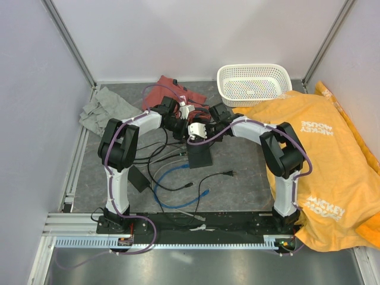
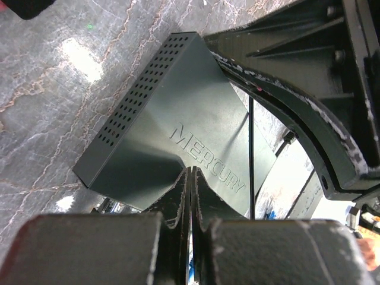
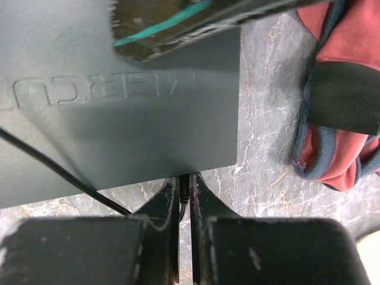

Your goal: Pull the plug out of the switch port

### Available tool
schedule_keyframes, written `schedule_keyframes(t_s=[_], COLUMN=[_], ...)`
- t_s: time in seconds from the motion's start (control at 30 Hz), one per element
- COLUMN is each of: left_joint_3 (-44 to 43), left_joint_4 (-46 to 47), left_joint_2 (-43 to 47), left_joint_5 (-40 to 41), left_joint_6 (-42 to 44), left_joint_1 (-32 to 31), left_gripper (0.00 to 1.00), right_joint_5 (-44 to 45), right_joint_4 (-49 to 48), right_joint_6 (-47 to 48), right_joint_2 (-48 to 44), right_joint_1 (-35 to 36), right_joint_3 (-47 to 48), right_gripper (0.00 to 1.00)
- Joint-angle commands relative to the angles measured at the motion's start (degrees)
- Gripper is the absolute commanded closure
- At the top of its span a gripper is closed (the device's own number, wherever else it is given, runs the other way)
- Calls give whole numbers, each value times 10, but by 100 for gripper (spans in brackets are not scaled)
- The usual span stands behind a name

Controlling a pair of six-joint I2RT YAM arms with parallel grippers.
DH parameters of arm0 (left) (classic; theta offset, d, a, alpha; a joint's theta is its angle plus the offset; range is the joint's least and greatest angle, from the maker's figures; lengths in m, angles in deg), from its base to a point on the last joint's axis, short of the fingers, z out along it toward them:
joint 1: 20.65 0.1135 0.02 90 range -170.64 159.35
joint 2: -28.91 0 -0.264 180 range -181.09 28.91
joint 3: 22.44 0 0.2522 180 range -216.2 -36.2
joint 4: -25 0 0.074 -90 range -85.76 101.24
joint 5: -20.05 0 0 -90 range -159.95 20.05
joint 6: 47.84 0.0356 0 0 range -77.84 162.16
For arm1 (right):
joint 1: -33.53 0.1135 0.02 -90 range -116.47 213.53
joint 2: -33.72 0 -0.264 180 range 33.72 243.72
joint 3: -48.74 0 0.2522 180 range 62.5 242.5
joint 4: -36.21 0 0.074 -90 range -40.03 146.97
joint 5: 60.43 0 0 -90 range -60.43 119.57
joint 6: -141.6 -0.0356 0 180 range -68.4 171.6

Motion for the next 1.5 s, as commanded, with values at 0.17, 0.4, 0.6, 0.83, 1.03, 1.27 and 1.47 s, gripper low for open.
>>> schedule_keyframes(t_s=[0.17,0.4,0.6,0.83,1.03,1.27,1.47], left_joint_3=[21,25,27,27,32,28,25], left_joint_4=[-25,-24,-23,-29,-29,-29,-29], left_joint_2=[-11,-10,-11,-12,-11,-15,-17], left_joint_5=[81,84,98,104,108,106,105], left_joint_6=[53,53,53,56,56,56,56], left_joint_1=[-2,-2,-4,-4,-4,-5,-5], left_gripper=[98,98,98,98,98,99,98], right_joint_5=[43,95,113,123,109,109,116], right_joint_4=[72,27,-21,-35,14,-3,-2], right_joint_6=[-76,34,68,0,-43,-7,-13], right_joint_2=[69,35,20,40,67,50,51], right_joint_1=[-5,-29,-32,-37,-48,-58,-68], right_joint_3=[64,-40,-80,-52,-6,-37,-32], right_gripper=[99,100,99,100,100,99,99])
